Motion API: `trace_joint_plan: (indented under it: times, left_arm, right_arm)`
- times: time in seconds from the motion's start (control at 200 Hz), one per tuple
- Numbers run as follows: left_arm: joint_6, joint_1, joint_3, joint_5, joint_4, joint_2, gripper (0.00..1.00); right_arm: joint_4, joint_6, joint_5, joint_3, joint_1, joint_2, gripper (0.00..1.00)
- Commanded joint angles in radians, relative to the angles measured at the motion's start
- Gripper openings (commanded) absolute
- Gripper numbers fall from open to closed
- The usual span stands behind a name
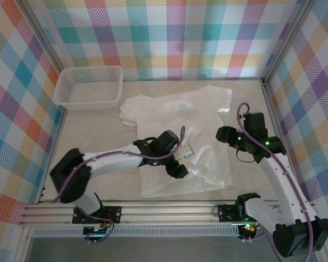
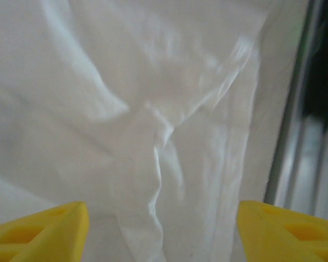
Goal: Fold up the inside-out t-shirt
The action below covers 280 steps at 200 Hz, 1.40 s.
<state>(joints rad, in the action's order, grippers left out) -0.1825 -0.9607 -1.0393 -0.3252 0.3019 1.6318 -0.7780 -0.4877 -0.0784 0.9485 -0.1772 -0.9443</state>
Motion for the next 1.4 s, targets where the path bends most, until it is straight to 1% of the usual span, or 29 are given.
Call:
trace_joint_plan:
  times: [0.0,0.07,0.16,0.2,0.23,0.3,0.315,0.33,0.44,0.52,0.54,0.56,0.57,0.595,0.645,0.75,0.83,0.89,0.96,0.995,1.015,1.065,1.17,1.21,1.27,1.33,1.395]
  left_arm:
    - [-0.053,-0.001,-0.059,-0.081,0.015,0.083,0.71]
    - [-0.083,-0.001,-0.123,-0.097,0.082,0.176,0.69]
    - [-0.096,-0.001,-0.175,-0.077,0.121,0.264,0.64]
    - [-0.098,0.000,-0.189,-0.070,0.123,0.285,0.59]
    - [-0.097,0.000,-0.199,-0.072,0.124,0.295,0.54]
    - [-0.086,0.000,-0.214,-0.081,0.123,0.294,0.43]
    - [-0.080,0.000,-0.216,-0.080,0.122,0.292,0.38]
    - [-0.076,0.000,-0.220,-0.080,0.123,0.289,0.36]
    - [-0.056,0.000,-0.218,-0.061,0.131,0.238,0.33]
    - [-0.046,0.003,-0.198,-0.043,0.125,0.181,0.33]
    - [-0.042,0.005,-0.193,-0.042,0.122,0.166,0.31]
    - [-0.040,0.007,-0.185,-0.042,0.116,0.151,0.27]
    - [-0.039,0.009,-0.180,-0.042,0.112,0.144,0.23]
    - [-0.033,0.012,-0.167,-0.040,0.100,0.129,0.16]
    - [-0.021,0.019,-0.148,-0.035,0.080,0.107,0.00]
    - [0.011,0.031,-0.134,-0.031,0.057,0.066,0.00]
    - [0.035,0.041,-0.120,-0.033,0.013,0.017,0.00]
    - [0.052,0.053,-0.121,-0.036,-0.002,-0.016,0.00]
    - [0.071,0.068,-0.123,-0.037,-0.015,-0.049,0.00]
    - [0.084,0.077,-0.123,-0.035,-0.016,-0.065,0.00]
    - [0.093,0.084,-0.124,-0.034,-0.047,-0.073,0.00]
    - [0.110,0.099,-0.126,-0.034,-0.064,-0.091,0.00]
    - [0.130,0.112,-0.129,-0.031,-0.085,-0.128,0.00]
    - [0.137,0.112,-0.133,-0.038,-0.089,-0.140,0.00]
    - [0.142,0.112,-0.139,-0.061,-0.093,-0.151,0.00]
    - [0.144,0.112,-0.140,-0.078,-0.096,-0.156,0.00]
    - [0.140,0.112,-0.132,-0.086,-0.099,-0.161,0.00]
  right_arm:
    - [0.019,-0.042,0.026,-0.009,0.001,0.003,0.66]
    - [0.023,-0.044,0.019,-0.005,0.001,0.001,0.66]
    - [0.024,-0.041,0.020,-0.005,0.001,0.003,0.66]
    - [0.023,-0.042,0.022,-0.007,0.001,0.005,0.66]
    - [0.021,-0.040,0.023,-0.007,0.001,0.008,0.66]
    - [0.015,-0.035,0.033,-0.007,0.000,0.018,0.66]
    - [0.014,-0.034,0.036,-0.007,0.001,0.020,0.66]
    - [0.013,-0.033,0.039,-0.008,0.000,0.024,0.66]
    - [0.009,-0.016,0.051,-0.022,0.000,0.048,0.66]
    - [0.015,0.002,0.037,-0.034,0.000,0.058,0.66]
    - [0.016,0.007,0.033,-0.036,0.000,0.059,0.66]
    - [0.017,0.010,0.026,-0.038,0.001,0.062,0.65]
    - [0.018,0.012,0.023,-0.039,0.001,0.062,0.65]
    - [0.021,0.015,0.018,-0.043,0.001,0.064,0.65]
    - [0.027,0.016,0.012,-0.046,0.001,0.065,0.65]
    - [0.062,0.029,-0.022,-0.058,0.001,0.072,0.65]
    - [0.112,0.077,-0.066,-0.078,0.001,0.081,0.66]
    - [0.190,0.154,-0.149,-0.111,-0.001,0.091,0.70]
    - [0.313,0.270,-0.302,-0.169,-0.014,0.109,0.74]
    - [0.369,0.314,-0.346,-0.202,-0.034,0.119,0.75]
    - [0.401,0.337,-0.358,-0.219,-0.048,0.127,0.76]
    - [0.476,0.382,-0.378,-0.269,-0.085,0.145,0.76]
    - [0.633,0.382,-0.399,-0.377,-0.192,0.151,0.79]
    - [0.672,0.380,-0.372,-0.405,-0.257,0.133,0.80]
    - [0.713,0.400,-0.252,-0.436,-0.363,0.093,0.81]
    - [0.759,0.420,-0.060,-0.458,-0.439,0.041,0.81]
    - [0.781,0.398,0.221,-0.454,-0.477,-0.024,0.81]
